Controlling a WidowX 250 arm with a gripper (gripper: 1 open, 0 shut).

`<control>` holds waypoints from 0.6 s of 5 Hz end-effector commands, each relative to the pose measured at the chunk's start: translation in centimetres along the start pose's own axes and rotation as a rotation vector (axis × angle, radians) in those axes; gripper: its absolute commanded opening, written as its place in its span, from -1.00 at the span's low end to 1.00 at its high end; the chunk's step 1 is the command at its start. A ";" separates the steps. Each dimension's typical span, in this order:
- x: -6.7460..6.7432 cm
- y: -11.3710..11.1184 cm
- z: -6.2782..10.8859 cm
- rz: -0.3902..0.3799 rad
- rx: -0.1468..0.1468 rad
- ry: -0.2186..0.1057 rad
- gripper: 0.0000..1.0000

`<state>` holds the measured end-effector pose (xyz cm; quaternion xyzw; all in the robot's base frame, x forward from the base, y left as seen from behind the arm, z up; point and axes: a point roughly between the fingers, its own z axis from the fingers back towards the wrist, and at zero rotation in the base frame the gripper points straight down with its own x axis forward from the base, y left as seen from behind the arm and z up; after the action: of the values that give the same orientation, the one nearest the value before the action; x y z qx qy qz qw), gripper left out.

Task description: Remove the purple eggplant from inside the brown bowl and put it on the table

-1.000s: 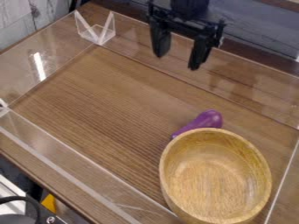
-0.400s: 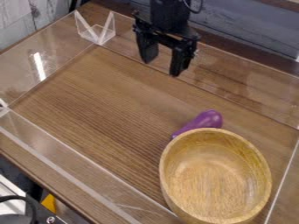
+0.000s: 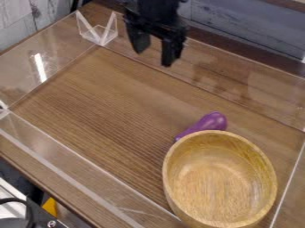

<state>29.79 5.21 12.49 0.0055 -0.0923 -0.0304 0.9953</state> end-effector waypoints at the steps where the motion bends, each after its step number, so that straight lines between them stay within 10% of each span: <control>1: 0.0 1.2 1.8 0.089 0.048 -0.076 1.00; 3: 0.9 1.5 1.5 -0.003 0.022 -0.115 1.00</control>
<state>30.03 6.30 12.82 0.0067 -0.1278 -0.0306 0.9913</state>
